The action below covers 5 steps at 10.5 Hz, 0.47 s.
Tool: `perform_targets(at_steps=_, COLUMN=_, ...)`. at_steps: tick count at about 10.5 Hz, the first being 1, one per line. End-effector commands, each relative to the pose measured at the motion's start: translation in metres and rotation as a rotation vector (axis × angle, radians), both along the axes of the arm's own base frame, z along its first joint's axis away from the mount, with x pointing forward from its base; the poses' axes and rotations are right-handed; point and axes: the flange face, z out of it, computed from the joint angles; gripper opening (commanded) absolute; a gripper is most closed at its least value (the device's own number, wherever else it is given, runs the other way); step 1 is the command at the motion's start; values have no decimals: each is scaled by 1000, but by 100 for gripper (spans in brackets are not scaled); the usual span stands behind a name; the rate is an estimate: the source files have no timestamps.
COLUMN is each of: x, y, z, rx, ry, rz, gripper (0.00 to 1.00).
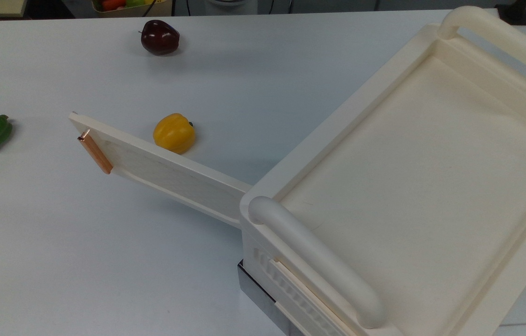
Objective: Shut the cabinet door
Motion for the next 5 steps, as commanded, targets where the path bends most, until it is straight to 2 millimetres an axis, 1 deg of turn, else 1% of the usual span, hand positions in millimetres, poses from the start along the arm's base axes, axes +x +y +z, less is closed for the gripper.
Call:
perform_targets(at_steps=1, x=-24, y=-8, z=5, rx=114, ry=65, rz=95, gripper=100)
perform_targets(at_steps=2, x=-27, y=-9, z=4, rx=108, ry=86, rz=121, gripper=100)
perform_targets(at_steps=3, x=-27, y=-9, z=4, rx=109, ry=88, rz=126, gripper=93)
perform_targets(at_steps=4, x=-27, y=-8, z=4, rx=110, ry=87, rz=126, gripper=81)
perform_targets(at_steps=5, x=-27, y=-7, z=4, rx=121, ry=85, rz=129, gripper=58)
